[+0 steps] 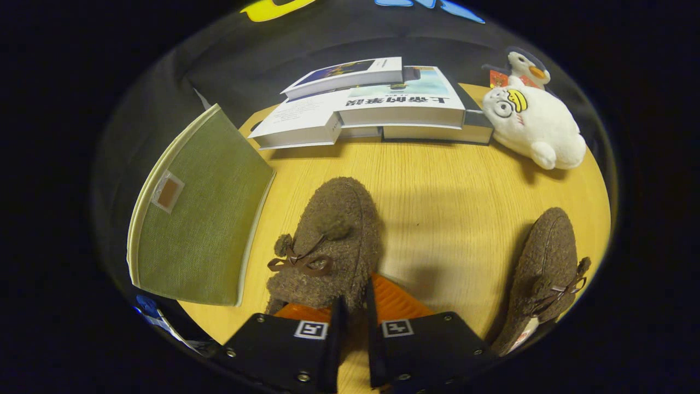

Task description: Open the storage box then place both shoes into the box .Put the left shoe in first, then the right shoe, with the right side of both shoes facing outward in a uniform manner.

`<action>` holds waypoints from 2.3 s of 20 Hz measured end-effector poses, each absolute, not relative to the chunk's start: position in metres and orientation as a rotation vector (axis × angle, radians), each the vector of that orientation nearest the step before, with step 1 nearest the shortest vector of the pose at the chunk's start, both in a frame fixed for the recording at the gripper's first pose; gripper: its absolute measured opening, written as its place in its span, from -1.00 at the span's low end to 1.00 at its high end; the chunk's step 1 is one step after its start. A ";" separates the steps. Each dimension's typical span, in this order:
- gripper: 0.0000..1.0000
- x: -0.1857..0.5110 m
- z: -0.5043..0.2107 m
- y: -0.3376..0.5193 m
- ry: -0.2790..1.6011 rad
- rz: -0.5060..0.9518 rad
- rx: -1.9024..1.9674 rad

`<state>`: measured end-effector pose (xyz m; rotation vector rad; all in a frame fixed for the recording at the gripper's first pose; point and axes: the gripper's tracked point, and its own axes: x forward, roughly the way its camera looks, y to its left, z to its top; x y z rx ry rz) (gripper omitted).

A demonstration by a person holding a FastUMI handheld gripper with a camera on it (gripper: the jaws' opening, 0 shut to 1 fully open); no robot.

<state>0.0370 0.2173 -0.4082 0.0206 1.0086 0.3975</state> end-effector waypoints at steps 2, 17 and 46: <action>-0.93 0.034 -0.405 0.220 1.026 0.391 0.024; -0.93 0.039 -0.261 0.259 0.964 0.433 0.170; -0.93 0.033 -0.257 0.481 1.081 0.647 -0.066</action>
